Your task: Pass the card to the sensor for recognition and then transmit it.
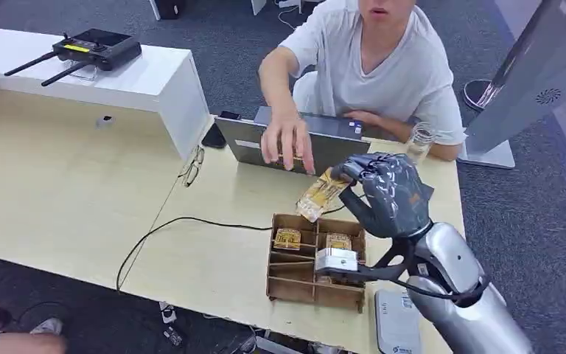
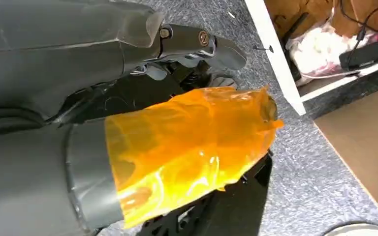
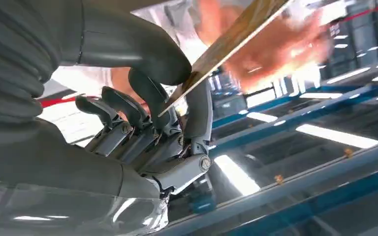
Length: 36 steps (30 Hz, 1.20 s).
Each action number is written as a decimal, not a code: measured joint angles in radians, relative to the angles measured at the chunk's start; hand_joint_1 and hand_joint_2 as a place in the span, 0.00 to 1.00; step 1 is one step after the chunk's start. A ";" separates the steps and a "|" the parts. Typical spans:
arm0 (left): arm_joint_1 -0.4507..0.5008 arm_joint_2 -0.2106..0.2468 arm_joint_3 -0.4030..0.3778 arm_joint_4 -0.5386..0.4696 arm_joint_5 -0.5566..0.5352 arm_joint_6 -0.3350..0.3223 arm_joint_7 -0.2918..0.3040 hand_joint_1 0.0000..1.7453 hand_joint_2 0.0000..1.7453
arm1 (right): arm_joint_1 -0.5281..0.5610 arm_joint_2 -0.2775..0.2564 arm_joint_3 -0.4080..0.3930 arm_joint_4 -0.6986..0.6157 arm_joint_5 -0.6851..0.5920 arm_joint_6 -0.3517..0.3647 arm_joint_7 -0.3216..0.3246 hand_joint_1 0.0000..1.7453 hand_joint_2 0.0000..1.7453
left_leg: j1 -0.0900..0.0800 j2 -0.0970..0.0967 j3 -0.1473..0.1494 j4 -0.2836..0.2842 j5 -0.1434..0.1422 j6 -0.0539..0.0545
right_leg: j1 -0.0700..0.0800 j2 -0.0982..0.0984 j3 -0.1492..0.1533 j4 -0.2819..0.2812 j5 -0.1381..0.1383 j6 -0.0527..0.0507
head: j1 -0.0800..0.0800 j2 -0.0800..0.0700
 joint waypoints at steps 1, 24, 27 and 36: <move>0.000 0.000 0.003 0.000 0.009 0.003 0.002 0.00 0.00 | -0.003 0.010 -0.005 0.009 0.009 -0.004 0.013 1.00 1.00 | 0.000 0.000 0.000 0.000 0.000 0.000 | 0.000 0.000 0.000 0.000 0.000 0.000 | 0.000 0.000; -0.002 -0.008 0.090 0.000 0.143 0.055 0.059 0.00 0.00 | -0.090 0.191 -0.074 0.236 0.080 0.027 0.172 0.00 1.00 | 0.000 0.000 0.000 0.000 0.000 0.000 | 0.000 0.000 0.000 0.000 0.000 0.000 | 0.000 0.000; 0.000 -0.008 0.093 0.000 0.153 0.062 0.051 0.00 0.00 | -0.079 0.192 -0.078 0.224 0.068 0.021 0.166 0.00 1.00 | 0.000 -0.001 0.000 0.000 0.000 0.000 | 0.000 0.000 0.000 0.000 0.000 0.000 | 0.000 0.000; 0.012 -0.006 0.120 0.000 0.211 0.097 0.016 0.00 0.00 | 0.019 0.193 -0.124 0.112 -0.126 0.026 0.042 0.00 1.00 | 0.000 -0.001 0.000 0.000 0.000 0.000 | 0.000 0.000 0.000 0.000 0.000 0.000 | 0.000 0.000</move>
